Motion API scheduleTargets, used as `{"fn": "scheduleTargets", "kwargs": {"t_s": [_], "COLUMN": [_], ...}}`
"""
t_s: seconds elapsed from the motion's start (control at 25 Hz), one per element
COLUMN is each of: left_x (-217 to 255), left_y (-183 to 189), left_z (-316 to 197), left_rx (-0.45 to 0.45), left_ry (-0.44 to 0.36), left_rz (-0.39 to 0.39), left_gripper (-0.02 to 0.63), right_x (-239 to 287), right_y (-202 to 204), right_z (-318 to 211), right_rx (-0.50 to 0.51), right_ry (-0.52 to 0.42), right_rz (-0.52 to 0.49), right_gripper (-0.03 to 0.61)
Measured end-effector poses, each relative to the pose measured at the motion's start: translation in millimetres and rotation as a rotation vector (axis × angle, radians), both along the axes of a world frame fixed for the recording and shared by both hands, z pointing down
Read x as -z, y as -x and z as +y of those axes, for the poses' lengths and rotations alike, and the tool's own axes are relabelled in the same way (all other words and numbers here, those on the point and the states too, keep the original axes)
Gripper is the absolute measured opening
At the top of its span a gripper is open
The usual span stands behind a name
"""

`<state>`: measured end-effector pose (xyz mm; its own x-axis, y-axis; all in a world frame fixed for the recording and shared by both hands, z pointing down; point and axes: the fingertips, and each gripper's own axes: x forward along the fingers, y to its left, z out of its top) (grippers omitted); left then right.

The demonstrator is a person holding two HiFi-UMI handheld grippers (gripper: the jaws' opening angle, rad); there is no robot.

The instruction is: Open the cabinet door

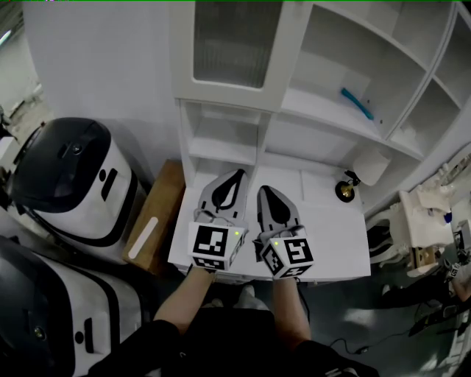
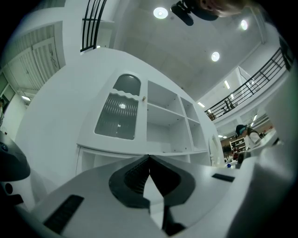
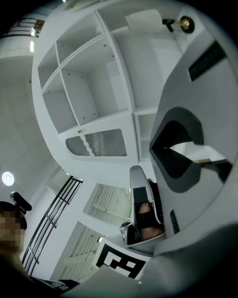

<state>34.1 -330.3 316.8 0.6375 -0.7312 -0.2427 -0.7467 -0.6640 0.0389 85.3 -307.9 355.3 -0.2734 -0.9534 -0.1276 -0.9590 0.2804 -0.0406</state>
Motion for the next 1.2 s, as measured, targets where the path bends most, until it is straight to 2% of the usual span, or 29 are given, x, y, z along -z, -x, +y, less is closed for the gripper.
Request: {"fn": "scheduleTargets", "kwargs": {"t_s": [0.4,0.64,1.04,1.2], "left_x": [59,98,170,186], "left_y": [-11,-28,-54,-65], "left_z": [-43,-60,-75,-82], "left_rx": [0.075,0.069,0.077,0.071], "left_ry": [-0.131,-0.227,-0.413,-0.457], "left_rz": [-0.004,-0.026,-0.1,-0.126], "left_gripper": [0.012,0.012,0.012,0.012], "right_x": [45,64,113,127], "right_y": [-27,-43,-59,-63], "right_z": [-39,-67,-96,-106], "right_rx": [0.02,0.014,0.027,0.032], "right_ry": [-0.083,-0.099,-0.207,-0.24], "right_rz": [0.03,0.078,0.111,0.122], "right_gripper": [0.018,0.018,0.018,0.018]}}
